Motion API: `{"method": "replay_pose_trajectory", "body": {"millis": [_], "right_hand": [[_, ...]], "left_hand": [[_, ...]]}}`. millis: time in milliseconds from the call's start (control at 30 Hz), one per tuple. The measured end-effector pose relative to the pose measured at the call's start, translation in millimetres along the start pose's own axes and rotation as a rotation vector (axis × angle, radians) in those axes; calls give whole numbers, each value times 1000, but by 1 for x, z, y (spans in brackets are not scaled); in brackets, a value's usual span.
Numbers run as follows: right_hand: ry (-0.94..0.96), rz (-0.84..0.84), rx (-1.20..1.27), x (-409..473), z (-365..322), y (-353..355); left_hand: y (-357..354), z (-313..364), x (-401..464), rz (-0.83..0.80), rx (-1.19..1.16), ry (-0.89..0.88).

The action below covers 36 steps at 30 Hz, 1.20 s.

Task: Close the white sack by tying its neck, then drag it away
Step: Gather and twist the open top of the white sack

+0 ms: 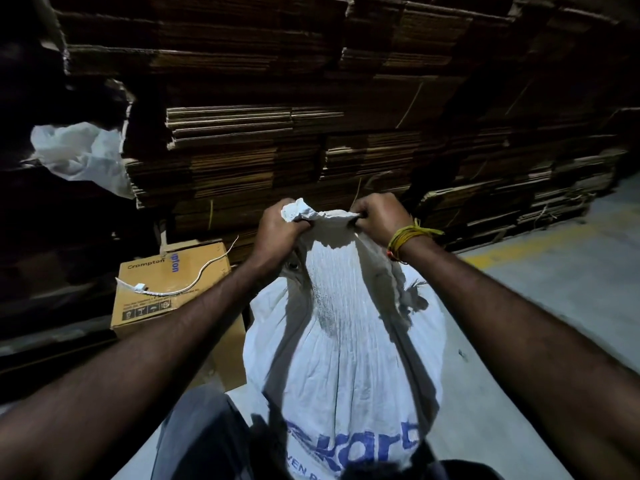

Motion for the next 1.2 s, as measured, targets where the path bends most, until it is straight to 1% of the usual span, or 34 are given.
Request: {"method": "replay_pose_trajectory", "body": {"millis": [167, 267, 367, 500, 567, 700, 800, 833, 900, 933, 967, 1000, 1067, 1100, 1200], "right_hand": [[-64, 49, -211, 5, -16, 6], [-63, 68, -243, 6, -26, 5], [-101, 71, -111, 5, -24, 10], [-101, 66, -33, 8, -22, 17], [-93, 63, -9, 9, -22, 16], [-32, 83, 49, 9, -23, 14], [23, -6, 146, 10, -20, 9], [45, -51, 210, 10, -17, 7], [94, -131, 415, 11, -9, 0], [110, -132, 536, 10, -5, -3], [108, -94, 634, 6, 1, -5], [95, -17, 666, 0, 7, -7], [38, 131, 530, -18, 16, -16], [-4, 155, 438, -29, 18, -26], [-67, 127, 280, -55, 14, -59]], "left_hand": [[-14, -4, 6, -9, -148, 32], [-29, -6, 13, -24, -197, 74], [-39, -10, 17, -58, -181, 91], [-49, -20, 21, -195, -62, 68], [-51, -20, 24, -215, 26, 60], [-47, -12, 31, -126, 385, 81], [-43, -6, 34, -87, 533, 125], [-40, -5, 34, -67, 555, 131], [-36, -8, 33, -23, 568, 140], [-34, -10, 32, 9, 560, 148], [-32, -13, 31, 43, 534, 167], [-30, -18, 30, 73, 492, 192], [-27, -25, 27, 106, 391, 241], [-27, -28, 26, 113, 347, 256], [-27, -35, 23, 132, 214, 279]]}}
Point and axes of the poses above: each hand's wrist, its own x-axis towards the middle knuckle, its own y-axis out of the back of the hand, z = x × y, the point moved 6 cm from there along x, towards the middle knuckle, and after that the axes turned 15 degrees about -z, right-handed, at the moved point
